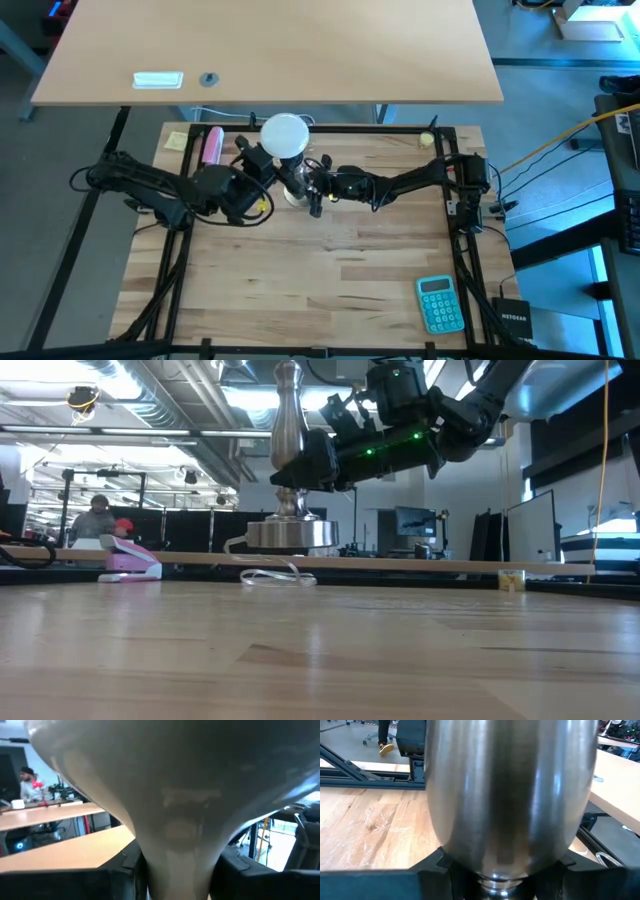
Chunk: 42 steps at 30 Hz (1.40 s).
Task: Screw lightbulb
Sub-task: Insert the lightbulb into the desk lamp
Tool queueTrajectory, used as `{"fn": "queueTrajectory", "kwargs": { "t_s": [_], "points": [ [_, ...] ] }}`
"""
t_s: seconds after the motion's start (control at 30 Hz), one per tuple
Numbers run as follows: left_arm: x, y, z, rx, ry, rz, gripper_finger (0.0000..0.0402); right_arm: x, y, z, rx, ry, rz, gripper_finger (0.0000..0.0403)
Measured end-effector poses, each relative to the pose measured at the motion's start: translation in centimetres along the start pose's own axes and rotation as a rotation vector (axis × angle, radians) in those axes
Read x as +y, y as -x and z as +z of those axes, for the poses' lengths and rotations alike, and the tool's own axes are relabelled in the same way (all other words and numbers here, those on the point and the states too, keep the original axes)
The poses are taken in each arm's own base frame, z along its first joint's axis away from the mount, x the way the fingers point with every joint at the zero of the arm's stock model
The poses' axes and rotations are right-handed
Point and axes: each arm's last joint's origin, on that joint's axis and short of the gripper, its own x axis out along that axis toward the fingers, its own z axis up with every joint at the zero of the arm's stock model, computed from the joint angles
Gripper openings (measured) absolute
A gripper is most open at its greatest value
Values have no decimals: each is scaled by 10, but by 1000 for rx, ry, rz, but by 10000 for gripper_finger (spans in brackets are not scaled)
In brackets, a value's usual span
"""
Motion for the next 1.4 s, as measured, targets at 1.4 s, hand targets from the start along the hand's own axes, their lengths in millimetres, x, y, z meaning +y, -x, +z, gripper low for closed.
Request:
{"fn": "queueTrajectory", "kwargs": {
  "t_s": [1.4],
  "points": [
    [45,-17,13,-124,2,-1239,133,53,33,46,-25,-71,750,162]
  ]
}}
